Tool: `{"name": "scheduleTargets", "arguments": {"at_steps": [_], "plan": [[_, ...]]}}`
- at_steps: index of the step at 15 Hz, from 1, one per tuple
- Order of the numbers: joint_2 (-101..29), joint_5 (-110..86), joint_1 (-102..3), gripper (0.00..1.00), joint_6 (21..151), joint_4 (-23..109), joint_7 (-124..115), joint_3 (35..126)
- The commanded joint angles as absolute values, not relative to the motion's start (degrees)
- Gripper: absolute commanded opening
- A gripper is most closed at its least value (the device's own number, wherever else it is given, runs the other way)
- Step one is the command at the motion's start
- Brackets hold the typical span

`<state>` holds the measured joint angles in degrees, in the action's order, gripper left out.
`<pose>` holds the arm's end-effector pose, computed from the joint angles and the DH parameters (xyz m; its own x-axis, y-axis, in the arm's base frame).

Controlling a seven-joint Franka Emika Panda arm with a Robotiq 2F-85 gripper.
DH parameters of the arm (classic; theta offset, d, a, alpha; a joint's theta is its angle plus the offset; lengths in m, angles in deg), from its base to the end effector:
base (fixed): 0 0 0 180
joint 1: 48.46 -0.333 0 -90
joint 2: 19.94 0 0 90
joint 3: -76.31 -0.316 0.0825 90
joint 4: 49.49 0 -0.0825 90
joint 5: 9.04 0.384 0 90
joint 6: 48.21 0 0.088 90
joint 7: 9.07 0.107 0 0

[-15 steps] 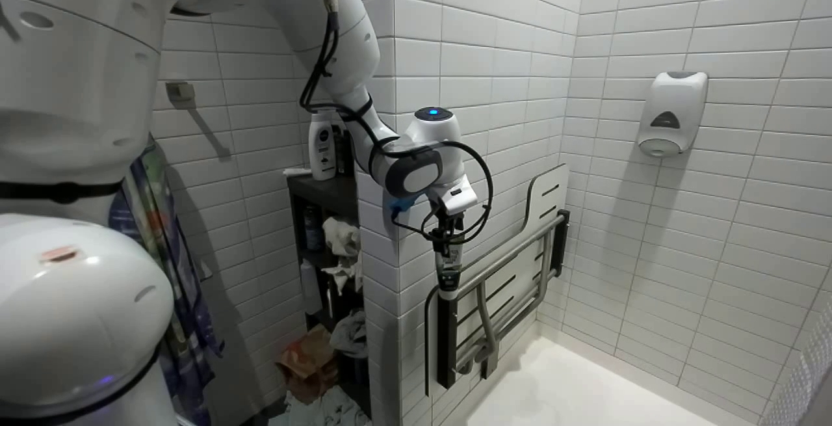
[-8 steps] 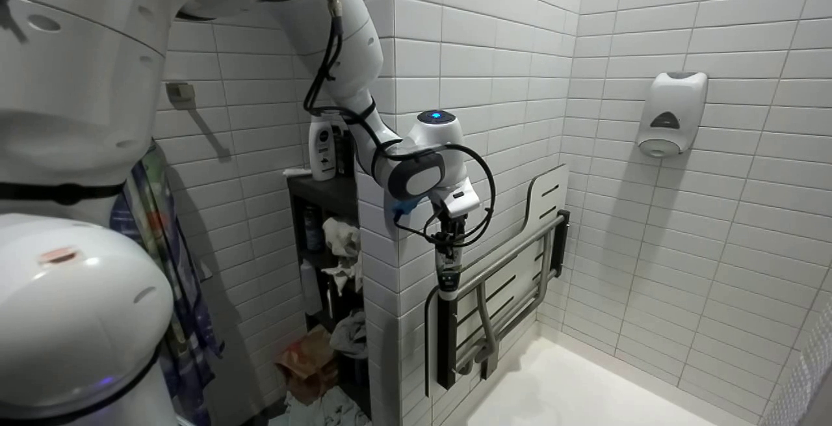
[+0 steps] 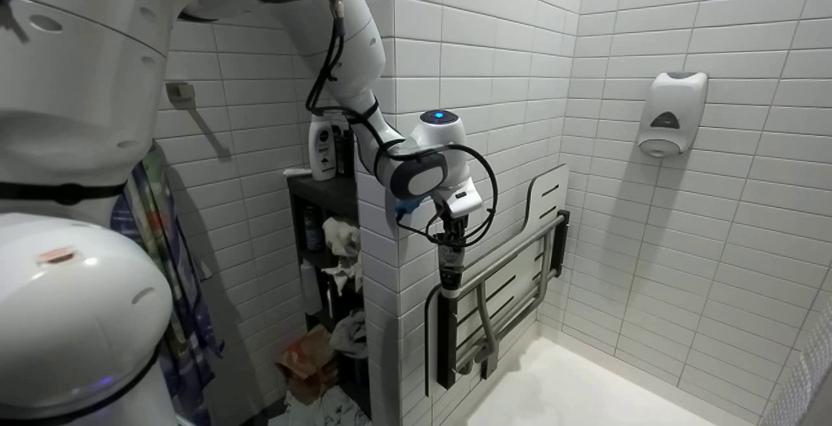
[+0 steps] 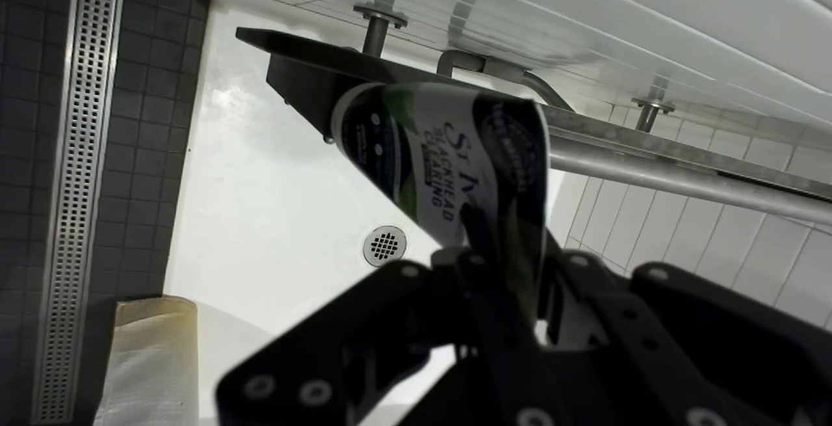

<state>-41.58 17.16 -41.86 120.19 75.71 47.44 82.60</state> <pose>0.5674 -0.1579 0.2516 -0.0581 -0.9982 0.0112 -0.9195 0.0491 -0.3899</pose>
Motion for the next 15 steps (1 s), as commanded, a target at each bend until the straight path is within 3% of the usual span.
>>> {"name": "scheduleTargets", "arguments": {"at_steps": [1, 15], "plan": [[-42.1, 18.6, -41.3, 0.02, 120.3, 74.7, 47.0, 82.2], [-32.6, 23.0, -37.3, 0.01, 120.6, 79.4, 43.5, 80.3]]}}
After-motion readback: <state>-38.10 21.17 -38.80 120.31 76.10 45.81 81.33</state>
